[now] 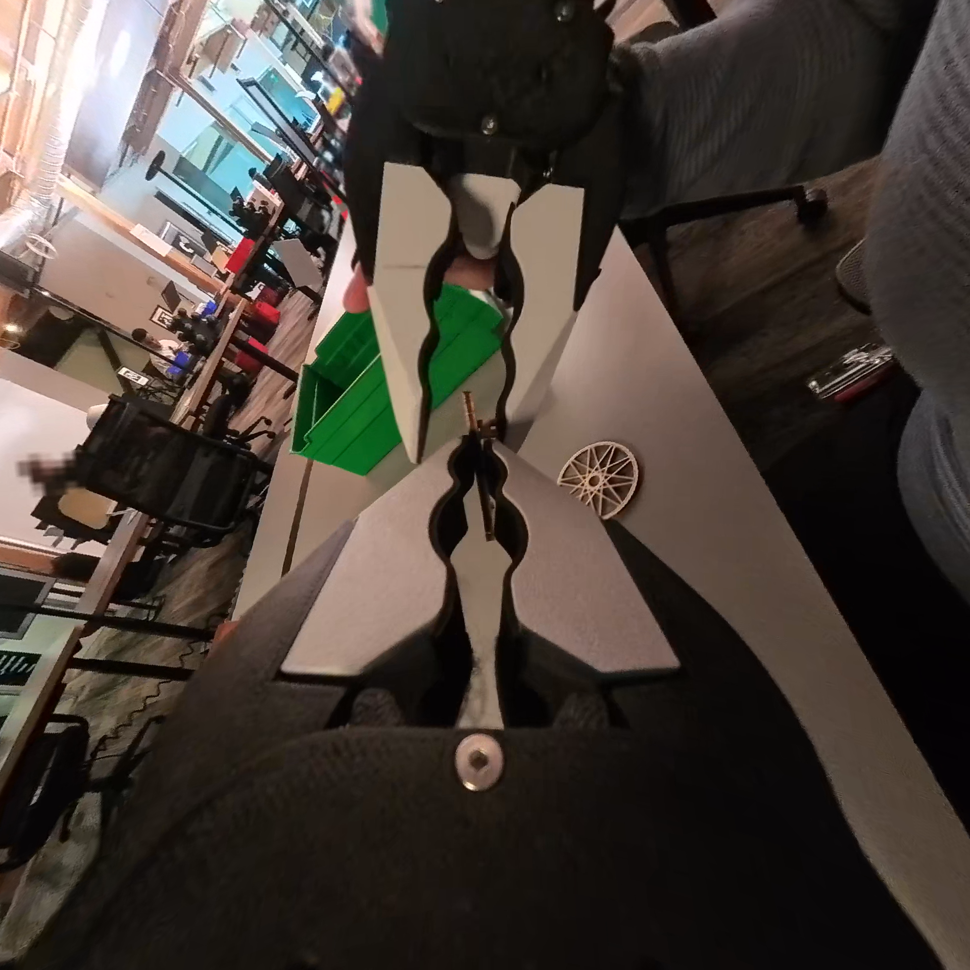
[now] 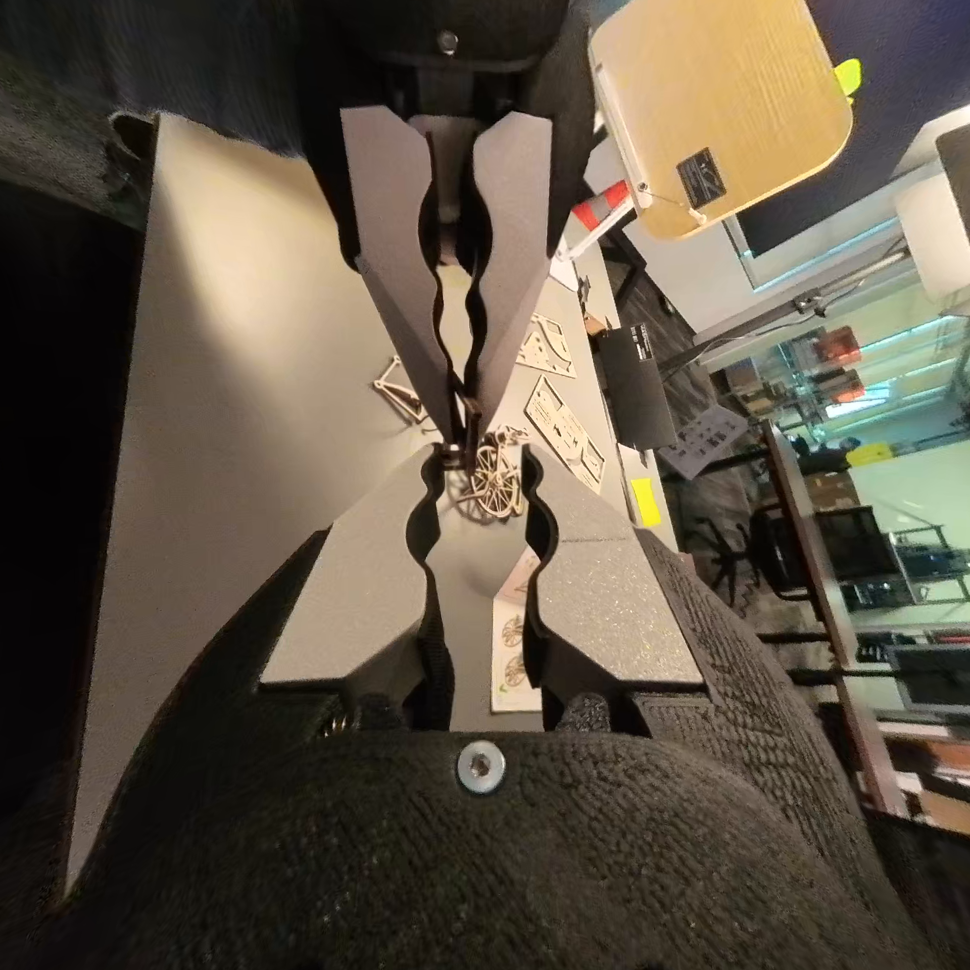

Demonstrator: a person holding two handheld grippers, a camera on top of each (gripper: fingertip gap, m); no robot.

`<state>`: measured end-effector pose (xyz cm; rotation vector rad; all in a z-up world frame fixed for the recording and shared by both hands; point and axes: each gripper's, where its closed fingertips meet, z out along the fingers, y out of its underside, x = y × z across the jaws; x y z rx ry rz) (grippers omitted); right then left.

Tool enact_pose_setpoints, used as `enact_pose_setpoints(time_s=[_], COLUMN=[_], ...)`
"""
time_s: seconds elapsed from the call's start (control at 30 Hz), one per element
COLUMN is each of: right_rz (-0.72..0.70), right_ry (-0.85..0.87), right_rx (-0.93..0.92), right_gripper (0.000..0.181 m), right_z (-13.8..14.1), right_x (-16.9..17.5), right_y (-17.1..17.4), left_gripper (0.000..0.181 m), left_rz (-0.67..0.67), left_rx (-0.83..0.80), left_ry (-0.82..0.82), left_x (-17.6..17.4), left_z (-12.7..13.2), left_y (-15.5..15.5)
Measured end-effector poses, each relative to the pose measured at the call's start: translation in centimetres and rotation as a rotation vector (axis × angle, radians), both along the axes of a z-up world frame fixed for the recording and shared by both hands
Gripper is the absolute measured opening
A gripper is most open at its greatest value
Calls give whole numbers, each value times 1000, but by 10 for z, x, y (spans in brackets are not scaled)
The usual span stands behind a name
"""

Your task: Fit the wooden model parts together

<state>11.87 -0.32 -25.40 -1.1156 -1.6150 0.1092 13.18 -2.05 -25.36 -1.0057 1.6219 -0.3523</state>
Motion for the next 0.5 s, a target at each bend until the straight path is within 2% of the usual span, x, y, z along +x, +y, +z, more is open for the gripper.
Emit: enact_pose_setpoints(time_s=[0.17, 0.33, 0.43, 0.5], right_rz=[-7, 16, 51, 113], right_ry=[3, 36, 184, 330], right_rx=[42, 7, -35, -97], right_gripper=[21, 18, 12, 17], right_z=[5, 10, 18, 34], right_x=[-2, -6, -11, -11], right_y=[-2, -5, -9, -16], left_gripper=[2, 2, 2, 2], left_rz=[5, -21, -83, -153], left_rx=[-46, -121, -165, -244], left_ry=[-35, -85, -146, -250], left_x=[-1, -4, -7, -8], left_z=[2, 10, 18, 31], left_y=[0, 0, 0, -5])
